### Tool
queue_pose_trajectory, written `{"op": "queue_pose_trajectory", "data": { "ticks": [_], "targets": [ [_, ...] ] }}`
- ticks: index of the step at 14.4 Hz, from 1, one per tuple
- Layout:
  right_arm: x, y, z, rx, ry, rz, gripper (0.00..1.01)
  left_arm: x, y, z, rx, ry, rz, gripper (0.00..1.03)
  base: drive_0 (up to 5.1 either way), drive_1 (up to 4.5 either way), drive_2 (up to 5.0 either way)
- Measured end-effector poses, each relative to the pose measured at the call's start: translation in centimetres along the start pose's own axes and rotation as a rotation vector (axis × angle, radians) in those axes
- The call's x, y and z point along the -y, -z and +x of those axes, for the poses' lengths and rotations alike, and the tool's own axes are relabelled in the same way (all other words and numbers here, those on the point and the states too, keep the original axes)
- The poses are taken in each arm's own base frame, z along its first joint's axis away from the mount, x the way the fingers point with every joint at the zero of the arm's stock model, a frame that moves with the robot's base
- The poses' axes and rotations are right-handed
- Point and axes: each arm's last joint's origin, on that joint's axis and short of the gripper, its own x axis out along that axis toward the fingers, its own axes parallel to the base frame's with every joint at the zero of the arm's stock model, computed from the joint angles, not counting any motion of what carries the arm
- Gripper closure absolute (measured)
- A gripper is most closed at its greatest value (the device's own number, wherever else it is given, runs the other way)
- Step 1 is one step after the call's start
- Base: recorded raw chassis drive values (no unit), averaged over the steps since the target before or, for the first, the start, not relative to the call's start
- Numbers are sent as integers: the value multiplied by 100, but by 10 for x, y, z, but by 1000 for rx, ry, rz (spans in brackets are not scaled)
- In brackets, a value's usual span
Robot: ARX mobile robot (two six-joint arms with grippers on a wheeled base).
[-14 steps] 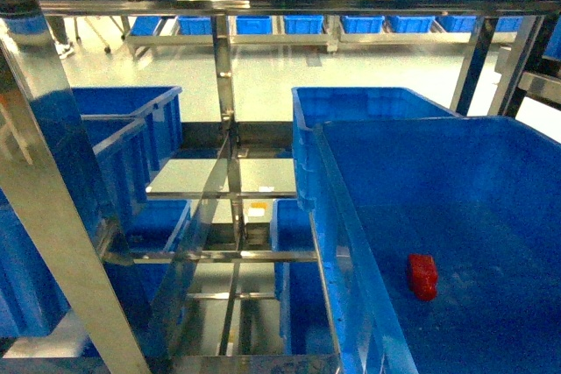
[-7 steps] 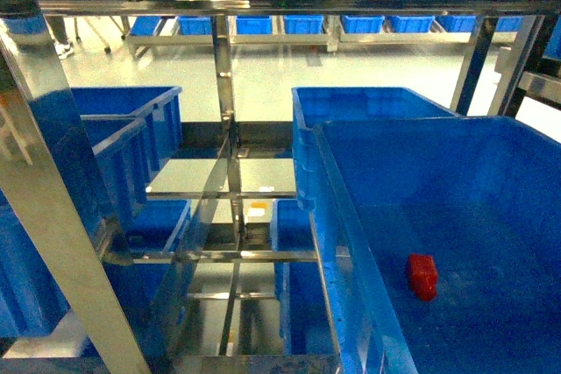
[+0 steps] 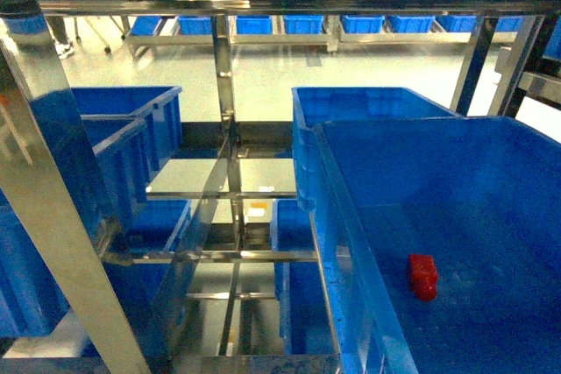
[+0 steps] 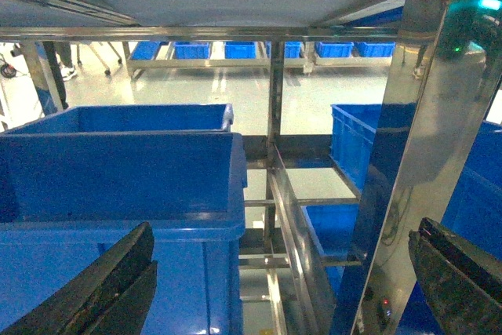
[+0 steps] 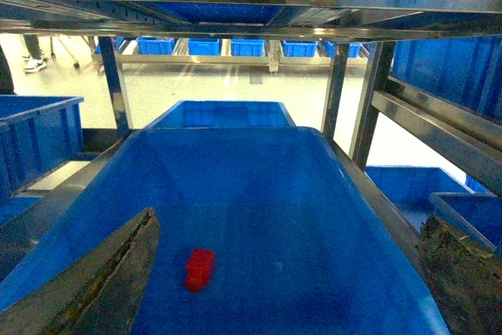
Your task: Pick red block from blue box to shelf
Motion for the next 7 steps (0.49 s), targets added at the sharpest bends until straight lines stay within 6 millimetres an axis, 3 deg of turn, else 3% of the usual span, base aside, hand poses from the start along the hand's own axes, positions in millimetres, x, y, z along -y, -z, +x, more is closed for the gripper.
{"op": "queue_pose_trajectory", "data": {
  "ticks": [7],
  "targets": [
    [0,0,0,0,0,0,3,0,0,0,0,0,0,5,0,0,0]
  ]
}}
